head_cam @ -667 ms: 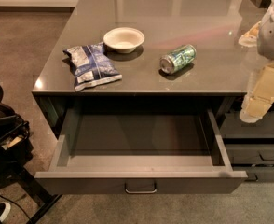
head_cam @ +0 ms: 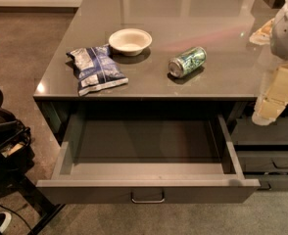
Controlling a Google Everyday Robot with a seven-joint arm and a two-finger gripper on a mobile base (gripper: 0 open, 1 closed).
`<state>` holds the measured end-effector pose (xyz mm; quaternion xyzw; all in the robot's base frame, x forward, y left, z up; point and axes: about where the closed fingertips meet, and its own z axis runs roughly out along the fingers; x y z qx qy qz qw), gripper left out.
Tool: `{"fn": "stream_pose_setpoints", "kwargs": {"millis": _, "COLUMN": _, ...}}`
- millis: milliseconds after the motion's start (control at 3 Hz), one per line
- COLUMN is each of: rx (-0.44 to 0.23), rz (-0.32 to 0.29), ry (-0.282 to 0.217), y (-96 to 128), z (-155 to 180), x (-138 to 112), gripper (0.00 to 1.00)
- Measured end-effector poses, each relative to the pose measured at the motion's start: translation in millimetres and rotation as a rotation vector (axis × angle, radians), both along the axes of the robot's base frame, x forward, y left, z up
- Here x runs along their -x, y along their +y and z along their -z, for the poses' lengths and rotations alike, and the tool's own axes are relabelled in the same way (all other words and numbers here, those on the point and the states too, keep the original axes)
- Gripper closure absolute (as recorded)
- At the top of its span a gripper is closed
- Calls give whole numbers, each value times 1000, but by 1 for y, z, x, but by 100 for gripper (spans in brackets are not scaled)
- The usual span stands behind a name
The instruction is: Place green can into top drawer
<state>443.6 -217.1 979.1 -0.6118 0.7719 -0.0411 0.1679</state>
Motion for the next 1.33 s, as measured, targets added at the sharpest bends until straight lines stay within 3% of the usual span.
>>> {"fn": "stream_pose_setpoints", "kwargs": {"millis": 333, "rx": -72, "rz": -83, "ry": -56, "y": -3, "z": -3, "x": -34, "gripper": 0}}
{"fn": "stream_pose_setpoints", "kwargs": {"millis": 667, "rx": -194, "rz": -269, "ry": -112, "y": 11, "z": -1, "x": -87, "gripper": 0}}
{"fn": "stream_pose_setpoints", "kwargs": {"millis": 1000, "rx": -203, "rz": -341, "ry": -178, "y": 9, "z": -11, "x": -108, "gripper": 0}}
{"fn": "stream_pose_setpoints", "kwargs": {"millis": 1333, "rx": -202, "rz": -341, "ry": -180, "y": 9, "z": -12, "x": -107, "gripper": 0}}
